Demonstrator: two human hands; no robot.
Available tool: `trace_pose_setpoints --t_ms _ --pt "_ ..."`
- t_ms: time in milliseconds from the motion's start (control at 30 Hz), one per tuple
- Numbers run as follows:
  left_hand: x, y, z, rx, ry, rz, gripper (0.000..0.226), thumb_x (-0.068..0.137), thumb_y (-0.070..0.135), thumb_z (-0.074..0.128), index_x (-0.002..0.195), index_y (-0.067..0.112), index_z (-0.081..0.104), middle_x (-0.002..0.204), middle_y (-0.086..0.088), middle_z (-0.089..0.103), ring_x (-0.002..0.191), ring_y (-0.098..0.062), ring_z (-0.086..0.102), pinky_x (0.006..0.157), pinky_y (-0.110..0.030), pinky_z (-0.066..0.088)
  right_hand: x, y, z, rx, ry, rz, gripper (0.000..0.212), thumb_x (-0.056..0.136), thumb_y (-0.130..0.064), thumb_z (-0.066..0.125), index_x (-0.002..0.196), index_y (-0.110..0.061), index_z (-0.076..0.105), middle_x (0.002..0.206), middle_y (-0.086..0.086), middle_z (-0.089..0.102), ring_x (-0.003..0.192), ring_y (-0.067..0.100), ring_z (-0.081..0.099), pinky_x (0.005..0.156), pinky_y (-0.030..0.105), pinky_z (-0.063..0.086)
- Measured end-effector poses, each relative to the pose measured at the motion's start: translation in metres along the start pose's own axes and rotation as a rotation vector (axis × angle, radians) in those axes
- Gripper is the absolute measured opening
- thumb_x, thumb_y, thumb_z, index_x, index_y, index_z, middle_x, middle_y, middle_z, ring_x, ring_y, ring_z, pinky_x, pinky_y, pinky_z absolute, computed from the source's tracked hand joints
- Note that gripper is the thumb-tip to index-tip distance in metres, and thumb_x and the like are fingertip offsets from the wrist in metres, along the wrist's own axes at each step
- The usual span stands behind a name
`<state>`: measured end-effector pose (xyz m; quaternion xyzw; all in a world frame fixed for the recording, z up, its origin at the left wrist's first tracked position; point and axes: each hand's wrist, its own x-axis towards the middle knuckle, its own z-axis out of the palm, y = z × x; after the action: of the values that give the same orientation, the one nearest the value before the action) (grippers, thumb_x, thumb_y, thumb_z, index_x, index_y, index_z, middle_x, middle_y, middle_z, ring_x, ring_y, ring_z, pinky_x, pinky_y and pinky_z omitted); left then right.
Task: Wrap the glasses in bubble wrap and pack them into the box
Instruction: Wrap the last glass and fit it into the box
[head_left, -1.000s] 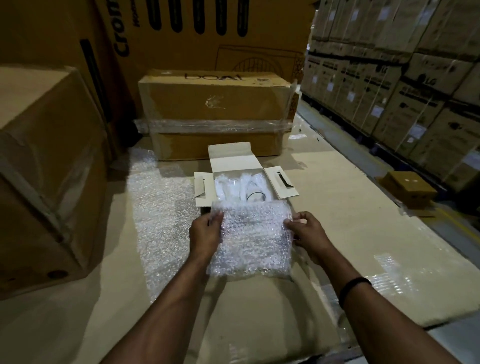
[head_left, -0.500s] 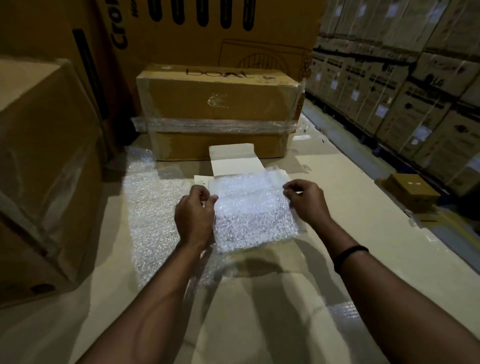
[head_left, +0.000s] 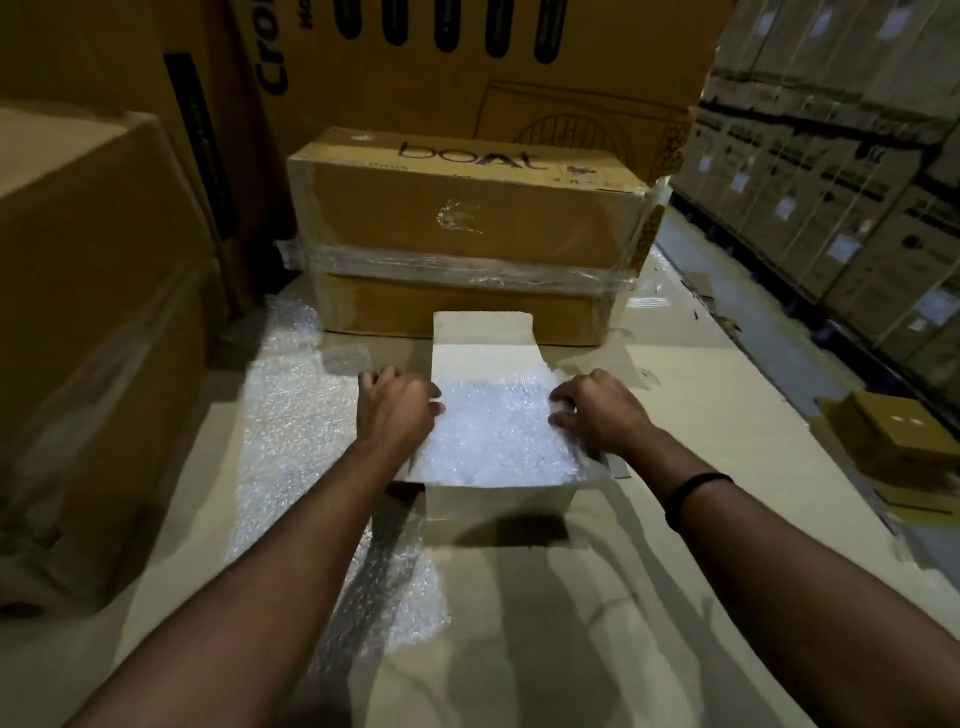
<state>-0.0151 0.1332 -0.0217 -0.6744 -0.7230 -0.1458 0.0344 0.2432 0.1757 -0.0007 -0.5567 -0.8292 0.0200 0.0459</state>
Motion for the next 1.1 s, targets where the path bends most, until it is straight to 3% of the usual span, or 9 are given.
trace_pose_setpoints --t_ms 67,167,300,433,533,633,800,967,1100 --pt "0.001 -0.002 0.003 0.035 -0.017 0.015 0.03 0.09 0.047 0.061 0.115 0.033 0.069 0.131 0.008 0.058 0.12 -0.018 0.043 0.096 -0.039 0.025 0.004 0.004 -0.002 -0.109 -0.031 -0.067 0.039 0.087 -0.045 0.066 0.121 -0.026 0.066 0.12 0.006 0.061 0.113 0.026 0.049 0.087 0.032 0.039" --pt "0.0 -0.002 0.001 0.044 0.052 0.077 0.041 0.089 0.047 0.062 0.127 0.032 0.062 0.143 0.005 0.046 0.131 -0.018 0.038 0.104 -0.041 0.02 0.01 0.01 -0.012 -0.081 0.044 -0.114 0.039 0.086 -0.039 0.068 0.123 -0.027 0.063 0.128 0.003 0.053 0.115 0.024 0.048 0.091 0.034 0.039" --pt "0.003 0.006 -0.001 0.111 -0.146 0.205 0.055 0.09 0.039 0.063 0.141 0.028 0.048 0.152 0.003 0.038 0.139 -0.018 0.033 0.112 -0.044 0.013 0.027 -0.003 -0.011 -0.104 -0.068 -0.229 0.047 0.088 -0.027 0.067 0.133 -0.021 0.056 0.137 0.003 0.053 0.12 0.025 0.052 0.097 0.037 0.045" --pt "0.009 0.015 0.0 0.208 -0.268 0.312 0.065 0.087 0.031 0.063 0.147 0.027 0.039 0.152 0.003 0.04 0.136 -0.022 0.037 0.109 -0.044 0.021 0.035 -0.02 0.003 -0.352 -0.217 -0.282 0.037 0.088 -0.024 0.053 0.125 -0.022 0.055 0.124 0.004 0.06 0.113 0.026 0.057 0.096 0.043 0.043" --pt "0.017 0.024 -0.001 0.303 -0.359 0.318 0.074 0.084 0.035 0.061 0.15 0.031 0.029 0.154 0.003 0.037 0.136 -0.027 0.033 0.109 -0.049 0.022 0.04 -0.027 0.007 -0.4 -0.309 -0.258 0.026 0.09 -0.023 0.053 0.116 -0.02 0.056 0.121 0.004 0.06 0.113 0.024 0.057 0.096 0.043 0.036" --pt "0.022 0.035 0.003 0.361 -0.425 0.291 0.064 0.085 0.037 0.056 0.146 0.031 0.037 0.151 -0.001 0.042 0.138 -0.032 0.029 0.111 -0.054 0.016 0.046 -0.035 0.003 -0.417 -0.37 -0.237 0.036 0.09 -0.025 0.055 0.126 -0.021 0.053 0.129 0.004 0.058 0.12 0.023 0.054 0.101 0.046 0.031" --pt "0.031 0.042 0.002 0.25 -0.371 0.246 0.06 0.083 0.033 0.053 0.141 0.038 0.041 0.133 0.001 0.059 0.126 -0.028 0.037 0.1 -0.047 0.023 0.045 -0.031 -0.006 -0.391 -0.128 -0.253 0.053 0.089 -0.022 0.049 0.139 -0.039 0.045 0.138 -0.007 0.055 0.123 0.02 0.048 0.094 0.039 0.033" --pt "0.029 0.04 0.009 0.25 -0.446 0.263 0.065 0.081 0.035 0.052 0.144 0.04 0.039 0.142 0.001 0.053 0.129 -0.027 0.034 0.103 -0.047 0.022 0.046 -0.036 0.008 -0.529 -0.299 -0.241 0.05 0.096 -0.032 0.042 0.145 -0.043 0.035 0.144 -0.009 0.049 0.128 0.022 0.04 0.102 0.039 0.028" --pt "0.028 0.032 0.002 0.173 -0.417 0.257 0.068 0.079 0.033 0.053 0.145 0.039 0.037 0.14 0.0 0.054 0.128 -0.027 0.037 0.103 -0.048 0.022 0.047 -0.03 -0.002 -0.373 -0.282 -0.203 0.05 0.093 -0.027 0.049 0.141 -0.041 0.042 0.139 -0.006 0.054 0.128 0.021 0.04 0.099 0.038 0.028"
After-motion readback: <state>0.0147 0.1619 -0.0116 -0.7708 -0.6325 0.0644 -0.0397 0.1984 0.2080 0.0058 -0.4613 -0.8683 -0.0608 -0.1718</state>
